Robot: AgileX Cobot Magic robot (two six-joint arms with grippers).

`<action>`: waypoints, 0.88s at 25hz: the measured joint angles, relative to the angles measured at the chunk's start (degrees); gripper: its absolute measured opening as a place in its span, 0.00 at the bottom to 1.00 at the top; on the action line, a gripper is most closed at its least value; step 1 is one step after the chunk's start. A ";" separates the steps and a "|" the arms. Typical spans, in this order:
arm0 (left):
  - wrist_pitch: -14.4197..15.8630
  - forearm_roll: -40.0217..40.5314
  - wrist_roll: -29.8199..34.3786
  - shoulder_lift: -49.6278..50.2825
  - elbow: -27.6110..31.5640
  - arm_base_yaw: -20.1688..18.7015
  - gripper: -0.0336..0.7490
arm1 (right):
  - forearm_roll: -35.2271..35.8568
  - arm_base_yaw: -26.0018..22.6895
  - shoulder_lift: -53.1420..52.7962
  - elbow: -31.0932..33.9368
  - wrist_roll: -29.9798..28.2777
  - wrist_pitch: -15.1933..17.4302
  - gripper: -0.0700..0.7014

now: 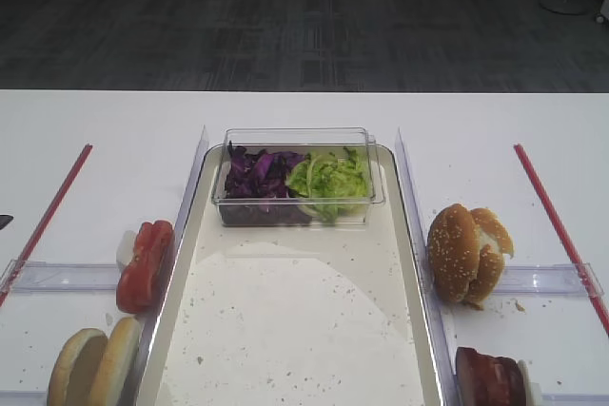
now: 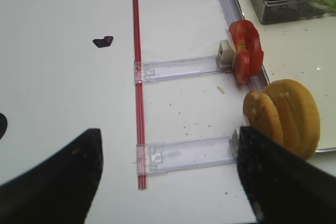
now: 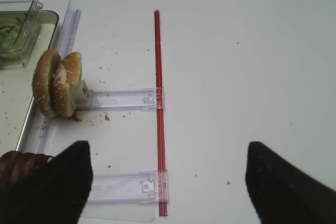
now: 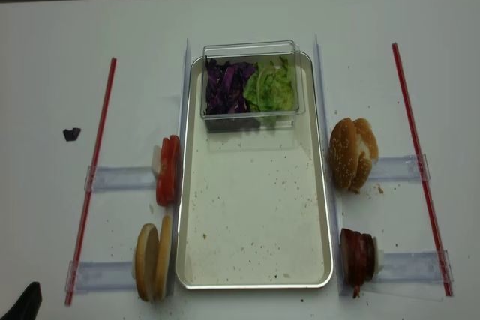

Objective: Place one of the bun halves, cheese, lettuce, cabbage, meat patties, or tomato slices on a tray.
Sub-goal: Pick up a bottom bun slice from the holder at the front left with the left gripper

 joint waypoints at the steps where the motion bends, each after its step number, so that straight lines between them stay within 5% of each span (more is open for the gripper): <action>1: 0.00 0.00 0.00 0.00 0.00 0.00 0.67 | 0.00 0.00 0.00 0.00 0.00 0.00 0.89; 22: 0.00 -0.32 0.00 0.00 0.00 0.00 0.67 | 0.00 0.00 0.00 0.00 0.00 0.00 0.89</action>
